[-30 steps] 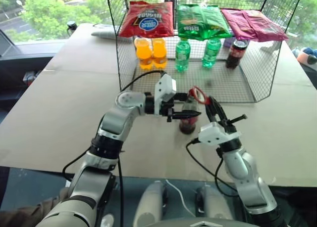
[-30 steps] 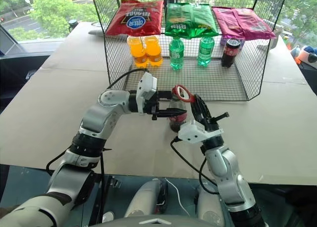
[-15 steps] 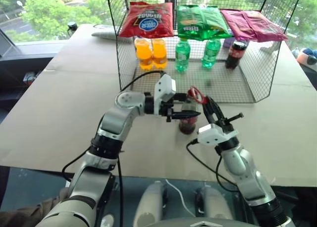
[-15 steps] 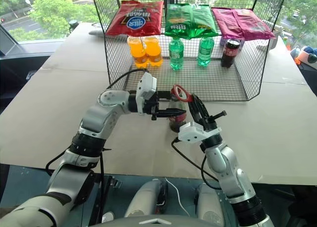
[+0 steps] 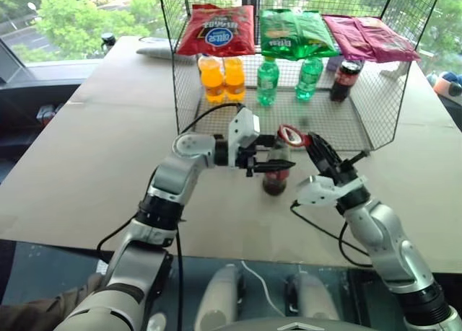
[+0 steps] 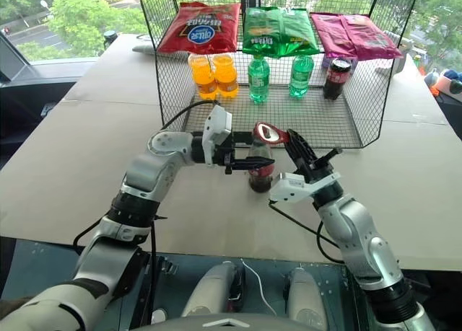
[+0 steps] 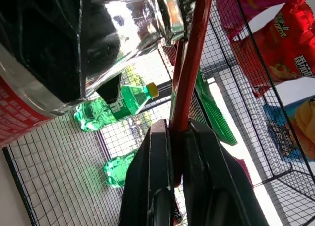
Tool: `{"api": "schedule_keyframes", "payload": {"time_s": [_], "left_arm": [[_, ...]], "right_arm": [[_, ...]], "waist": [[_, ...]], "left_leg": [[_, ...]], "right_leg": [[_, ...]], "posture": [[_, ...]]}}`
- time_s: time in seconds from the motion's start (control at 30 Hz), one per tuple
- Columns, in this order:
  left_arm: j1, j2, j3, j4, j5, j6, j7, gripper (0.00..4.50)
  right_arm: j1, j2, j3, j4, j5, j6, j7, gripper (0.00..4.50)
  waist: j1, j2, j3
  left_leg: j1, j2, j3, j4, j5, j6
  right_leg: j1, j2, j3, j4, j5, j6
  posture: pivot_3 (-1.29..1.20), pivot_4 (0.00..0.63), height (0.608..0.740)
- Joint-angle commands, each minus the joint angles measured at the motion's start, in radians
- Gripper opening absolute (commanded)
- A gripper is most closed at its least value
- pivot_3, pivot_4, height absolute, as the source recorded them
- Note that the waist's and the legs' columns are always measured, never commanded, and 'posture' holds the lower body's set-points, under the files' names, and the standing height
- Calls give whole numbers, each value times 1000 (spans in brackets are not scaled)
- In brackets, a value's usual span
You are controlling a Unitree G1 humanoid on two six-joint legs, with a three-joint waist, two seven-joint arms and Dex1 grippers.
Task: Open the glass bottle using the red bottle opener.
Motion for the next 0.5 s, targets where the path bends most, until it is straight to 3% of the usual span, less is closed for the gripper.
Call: {"api": "schedule_keyframes", "payload": {"time_s": [0.03,0.43,0.5], "left_arm": [[-17,-19,-12,2,16,-21,20,2724],[-11,-23,-14,12,24,-39,12,2724],[-9,-26,-15,12,24,-40,13,2724]], "right_arm": [[24,-41,12,2,-18,6,91,0],[35,-141,-71,-89,27,27,225,0],[35,-118,-73,-99,76,45,241,0]], "waist": [[1,0,0],[-1,0,0],[-1,0,0]], "left_leg": [[0,0,0,0,0,0],[0,0,0,1,0,0],[0,0,-1,1,0,0]], "right_leg": [[0,0,0,0,0,0],[0,0,0,0,0,0],[0,0,0,0,0,0]], "posture": [[0,150,740],[0,150,740],[0,150,740]]}}
